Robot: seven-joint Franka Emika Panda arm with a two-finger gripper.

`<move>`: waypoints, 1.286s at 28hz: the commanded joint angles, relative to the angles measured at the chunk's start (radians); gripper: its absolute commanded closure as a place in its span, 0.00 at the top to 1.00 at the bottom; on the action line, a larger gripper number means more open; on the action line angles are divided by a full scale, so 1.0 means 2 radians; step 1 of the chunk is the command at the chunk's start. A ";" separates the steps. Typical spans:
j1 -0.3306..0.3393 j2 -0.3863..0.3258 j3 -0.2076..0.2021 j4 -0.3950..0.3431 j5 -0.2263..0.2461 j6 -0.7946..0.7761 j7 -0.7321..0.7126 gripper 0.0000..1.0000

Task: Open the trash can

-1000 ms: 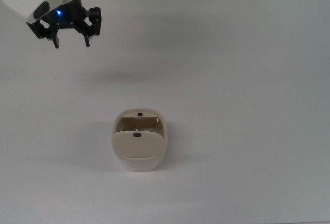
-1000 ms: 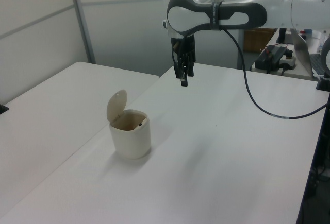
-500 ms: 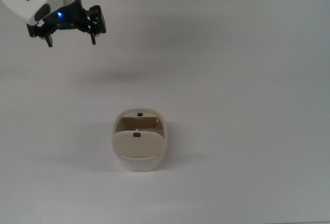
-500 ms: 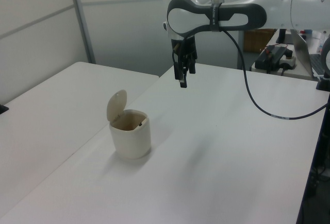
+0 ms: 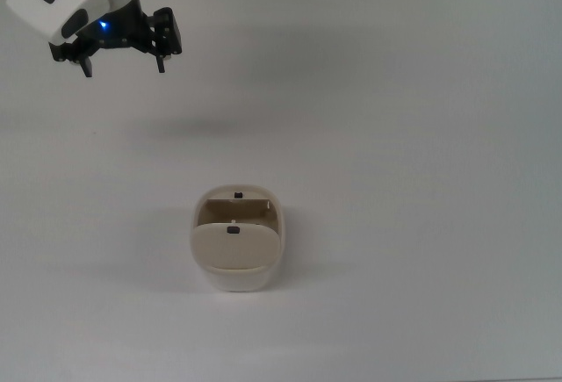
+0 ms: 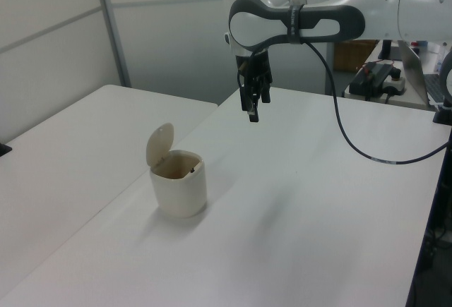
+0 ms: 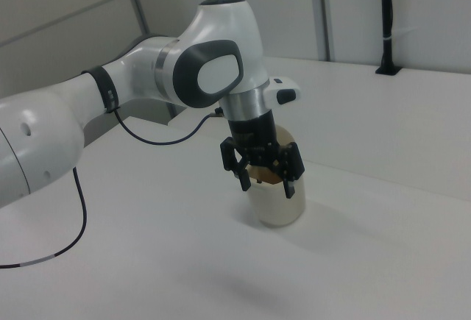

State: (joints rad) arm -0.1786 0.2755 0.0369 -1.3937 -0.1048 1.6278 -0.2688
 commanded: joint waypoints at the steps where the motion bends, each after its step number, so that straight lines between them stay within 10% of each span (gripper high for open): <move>1: 0.003 -0.007 -0.005 -0.009 -0.004 -0.006 -0.005 1.00; 36: 0.004 0.000 -0.005 -0.010 -0.001 0.000 -0.005 1.00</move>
State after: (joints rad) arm -0.1786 0.2823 0.0369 -1.3992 -0.1048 1.6278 -0.2689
